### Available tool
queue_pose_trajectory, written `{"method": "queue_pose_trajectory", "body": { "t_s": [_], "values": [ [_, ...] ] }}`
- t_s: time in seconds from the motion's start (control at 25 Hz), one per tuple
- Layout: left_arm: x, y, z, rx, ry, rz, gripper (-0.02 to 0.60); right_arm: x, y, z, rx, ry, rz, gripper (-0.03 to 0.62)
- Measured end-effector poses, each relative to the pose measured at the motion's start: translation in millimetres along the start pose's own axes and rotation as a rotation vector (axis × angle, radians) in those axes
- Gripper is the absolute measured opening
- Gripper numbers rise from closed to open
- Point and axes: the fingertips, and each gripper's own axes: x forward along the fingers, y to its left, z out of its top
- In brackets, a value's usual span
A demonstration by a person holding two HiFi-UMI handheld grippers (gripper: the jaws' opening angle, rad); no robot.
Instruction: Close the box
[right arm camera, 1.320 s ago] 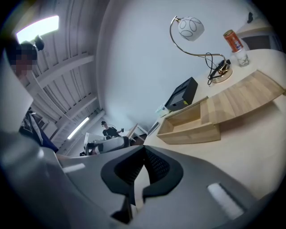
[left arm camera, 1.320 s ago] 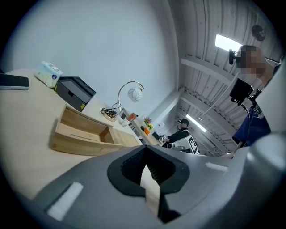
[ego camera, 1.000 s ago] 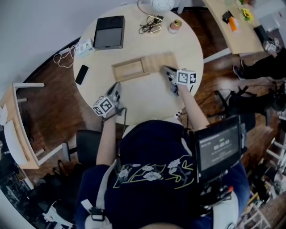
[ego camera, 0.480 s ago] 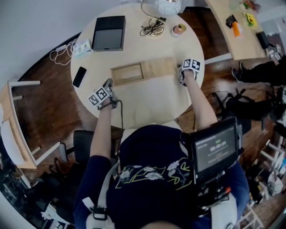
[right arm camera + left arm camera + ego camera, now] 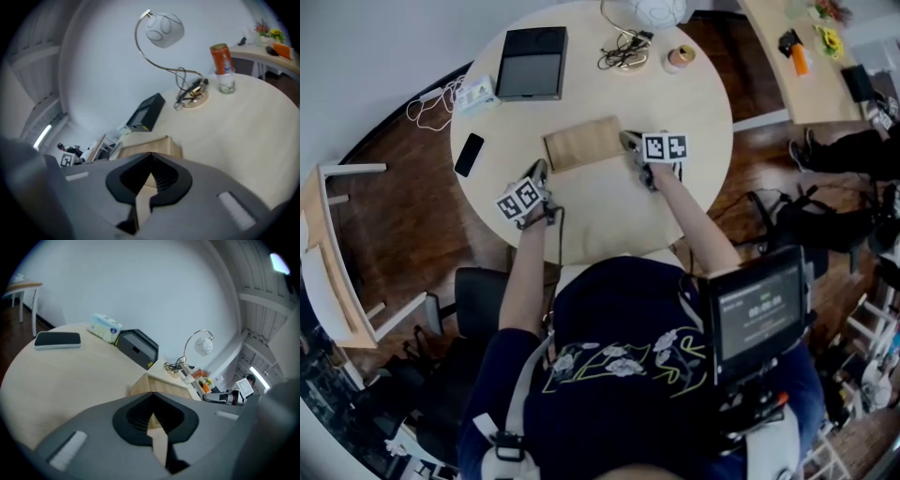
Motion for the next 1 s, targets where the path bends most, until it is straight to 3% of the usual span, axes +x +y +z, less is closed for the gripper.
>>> {"method": "queue_pose_trajectory", "body": {
  "t_s": [0.08, 0.2, 0.24, 0.32, 0.48, 0.68, 0.88, 1.0],
  "values": [
    [-16, -34, 5, 0.068, -0.051, -0.105, 0.003, -21, 45, 2, -0.087, -0.046, 0.193, -0.008],
    [-46, -123, -8, 0.142, -0.055, -0.425, 0.003, -59, 117, -15, -0.143, -0.097, 0.511, -0.008],
    [-57, -151, -18, 0.165, -0.04, -0.529, 0.003, -66, 131, -27, -0.144, -0.101, 0.57, -0.008],
    [-73, -186, -40, 0.199, -0.005, -0.659, 0.003, -72, 146, -53, -0.15, -0.1, 0.591, -0.008],
    [-75, -200, -49, 0.14, -0.024, -0.645, 0.003, -60, 159, -100, -0.169, -0.043, 0.554, -0.006],
    [-89, -216, -53, 0.204, -0.032, -0.657, 0.003, -73, 184, -106, -0.257, -0.01, 0.605, -0.006],
    [-104, -209, -72, 0.29, -0.022, -0.569, 0.003, -90, 199, -124, -0.257, -0.017, 0.635, -0.006],
    [-106, -201, -69, 0.299, -0.026, -0.559, 0.003, -93, 195, -128, -0.264, -0.005, 0.638, -0.006]
  ]
}}
